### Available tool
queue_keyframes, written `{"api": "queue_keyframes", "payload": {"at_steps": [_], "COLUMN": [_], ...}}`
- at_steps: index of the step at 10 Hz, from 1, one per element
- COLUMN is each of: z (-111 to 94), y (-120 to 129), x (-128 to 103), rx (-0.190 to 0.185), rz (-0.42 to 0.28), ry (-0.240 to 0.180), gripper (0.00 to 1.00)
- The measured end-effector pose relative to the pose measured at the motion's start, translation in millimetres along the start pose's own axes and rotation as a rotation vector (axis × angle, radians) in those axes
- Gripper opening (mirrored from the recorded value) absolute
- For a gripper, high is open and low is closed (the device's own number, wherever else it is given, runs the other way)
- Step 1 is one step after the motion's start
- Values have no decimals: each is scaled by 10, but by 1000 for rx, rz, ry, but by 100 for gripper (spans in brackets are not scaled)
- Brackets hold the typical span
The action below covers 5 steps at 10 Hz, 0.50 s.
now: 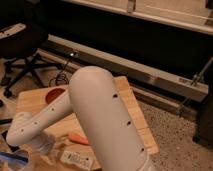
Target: Stand the bottle upright
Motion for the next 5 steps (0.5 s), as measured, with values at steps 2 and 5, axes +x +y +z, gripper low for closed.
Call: {"api": "queue_keyframes", "payload": {"at_steps": [2, 5], "z": [5, 0], "y": [-22, -66], "x": [-9, -10], "rx": [-3, -5], "rz": [-2, -4], "ry": [-4, -12], "gripper": [41, 15]}}
